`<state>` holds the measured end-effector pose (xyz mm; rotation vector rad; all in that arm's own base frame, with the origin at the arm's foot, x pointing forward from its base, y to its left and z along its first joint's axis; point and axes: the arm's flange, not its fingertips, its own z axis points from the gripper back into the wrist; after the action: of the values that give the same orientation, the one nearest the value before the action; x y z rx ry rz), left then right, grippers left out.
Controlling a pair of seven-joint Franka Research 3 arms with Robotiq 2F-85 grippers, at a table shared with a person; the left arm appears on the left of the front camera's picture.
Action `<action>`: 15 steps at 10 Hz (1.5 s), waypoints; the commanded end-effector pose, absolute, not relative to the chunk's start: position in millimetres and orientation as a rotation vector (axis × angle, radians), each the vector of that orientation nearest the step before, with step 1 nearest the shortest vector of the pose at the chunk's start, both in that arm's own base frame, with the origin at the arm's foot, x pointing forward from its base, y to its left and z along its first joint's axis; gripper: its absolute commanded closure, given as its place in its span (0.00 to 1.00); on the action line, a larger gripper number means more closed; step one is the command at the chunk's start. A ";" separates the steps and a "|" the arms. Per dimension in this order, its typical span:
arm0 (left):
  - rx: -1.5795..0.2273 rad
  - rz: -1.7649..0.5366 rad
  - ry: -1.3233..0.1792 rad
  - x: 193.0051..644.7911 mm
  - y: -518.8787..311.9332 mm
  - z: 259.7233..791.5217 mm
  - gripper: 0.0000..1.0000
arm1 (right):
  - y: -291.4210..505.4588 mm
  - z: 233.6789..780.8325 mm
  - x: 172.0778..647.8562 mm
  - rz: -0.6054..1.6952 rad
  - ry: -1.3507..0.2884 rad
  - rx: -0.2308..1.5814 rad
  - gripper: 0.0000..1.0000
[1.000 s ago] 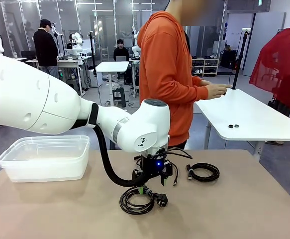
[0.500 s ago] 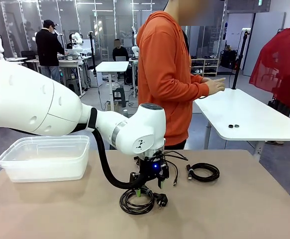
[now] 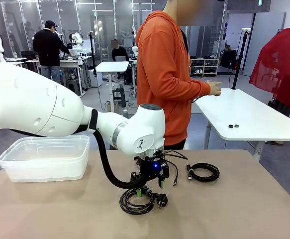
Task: Organize and store the cables.
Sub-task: Place the Power Cable into the Organizing box.
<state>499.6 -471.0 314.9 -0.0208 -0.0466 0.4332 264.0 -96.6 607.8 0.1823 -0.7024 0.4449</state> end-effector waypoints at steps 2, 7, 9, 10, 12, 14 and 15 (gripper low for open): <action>-0.054 0.436 -0.005 511.1 -469.7 311.0 0.15 | -96.1 608.9 264.5 0.446 -0.702 0.179 0.00; -0.048 0.433 -0.009 509.3 -469.6 313.7 1.00 | -96.1 608.9 264.5 0.446 -0.702 0.179 0.00; -0.044 0.431 -0.010 508.2 -468.8 314.3 1.00 | -96.1 608.9 264.5 0.446 -0.702 0.179 0.00; -0.044 0.430 -0.010 508.1 -468.7 314.0 1.00 | -96.1 608.9 264.5 0.446 -0.702 0.179 0.00; -0.043 0.423 -0.018 505.6 -469.2 318.6 1.00 | -96.1 608.9 264.5 0.446 -0.702 0.179 0.00; -0.038 0.330 -0.052 483.4 -463.9 354.6 1.00 | -96.1 608.9 264.5 0.446 -0.702 0.179 0.00; -0.050 0.267 -0.065 466.4 -462.4 381.5 1.00 | -96.1 608.9 264.5 0.446 -0.702 0.179 0.00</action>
<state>491.6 -476.8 352.7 -0.0552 -0.0545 0.3373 264.1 -96.6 607.8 0.1823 -0.7022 0.4449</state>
